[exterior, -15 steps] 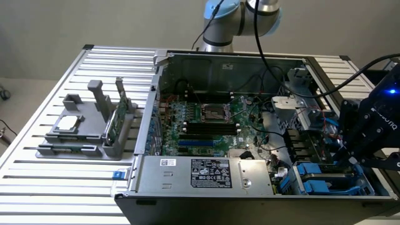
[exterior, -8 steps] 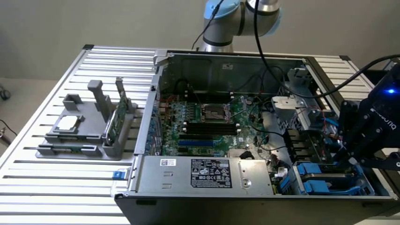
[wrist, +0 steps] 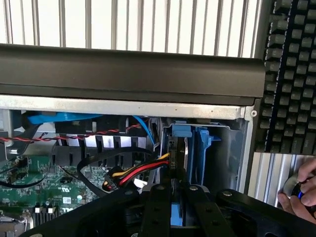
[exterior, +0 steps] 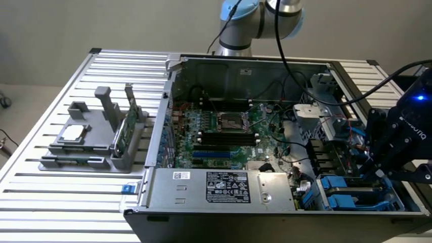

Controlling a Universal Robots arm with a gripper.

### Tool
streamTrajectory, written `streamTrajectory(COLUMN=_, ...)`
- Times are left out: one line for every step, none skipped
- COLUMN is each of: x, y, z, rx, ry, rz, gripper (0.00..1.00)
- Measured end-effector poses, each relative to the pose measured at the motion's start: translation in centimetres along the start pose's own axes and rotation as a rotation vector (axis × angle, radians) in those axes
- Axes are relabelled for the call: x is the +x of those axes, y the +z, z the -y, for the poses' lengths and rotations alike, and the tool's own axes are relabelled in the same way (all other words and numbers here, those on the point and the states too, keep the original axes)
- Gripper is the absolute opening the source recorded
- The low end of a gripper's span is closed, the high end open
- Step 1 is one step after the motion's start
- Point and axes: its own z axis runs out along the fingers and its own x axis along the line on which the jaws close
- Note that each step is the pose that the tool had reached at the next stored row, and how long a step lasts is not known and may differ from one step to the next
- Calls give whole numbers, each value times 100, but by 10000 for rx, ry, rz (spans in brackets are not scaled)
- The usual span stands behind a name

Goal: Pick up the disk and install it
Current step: 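Insert the first disk wire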

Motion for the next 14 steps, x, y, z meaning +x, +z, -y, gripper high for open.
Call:
streamTrajectory(x=1, y=3, z=0, rx=-8, ry=18, rz=0, gripper=16)
streamTrajectory(x=2, y=6, z=0, rx=-17, ry=37, rz=1, gripper=16)
streamTrajectory(x=2, y=8, z=0, rx=-27, ry=52, rz=3, gripper=16)
streamTrajectory(x=2, y=9, z=0, rx=-38, ry=62, rz=4, gripper=16)
streamTrajectory(x=2, y=10, z=1, rx=-49, ry=71, rz=4, gripper=16)
streamTrajectory(x=2, y=12, z=2, rx=-60, ry=77, rz=3, gripper=16)
streamTrajectory(x=2, y=14, z=3, rx=-67, ry=83, rz=2, gripper=16)
streamTrajectory(x=2, y=16, z=5, rx=-73, ry=88, rz=3, gripper=16)
streamTrajectory(x=2, y=17, z=7, rx=-78, ry=92, rz=4, gripper=16)
streamTrajectory(x=2, y=18, z=10, rx=-81, ry=94, rz=7, gripper=16)
streamTrajectory(x=2, y=17, z=13, rx=-84, ry=97, rz=10, gripper=16)
streamTrajectory(x=2, y=18, z=15, rx=-86, ry=100, rz=13, gripper=16)
streamTrajectory(x=2, y=20, z=17, rx=-89, ry=102, rz=16, gripper=16)
streamTrajectory(x=3, y=20, z=19, rx=-91, ry=104, rz=20, gripper=16)
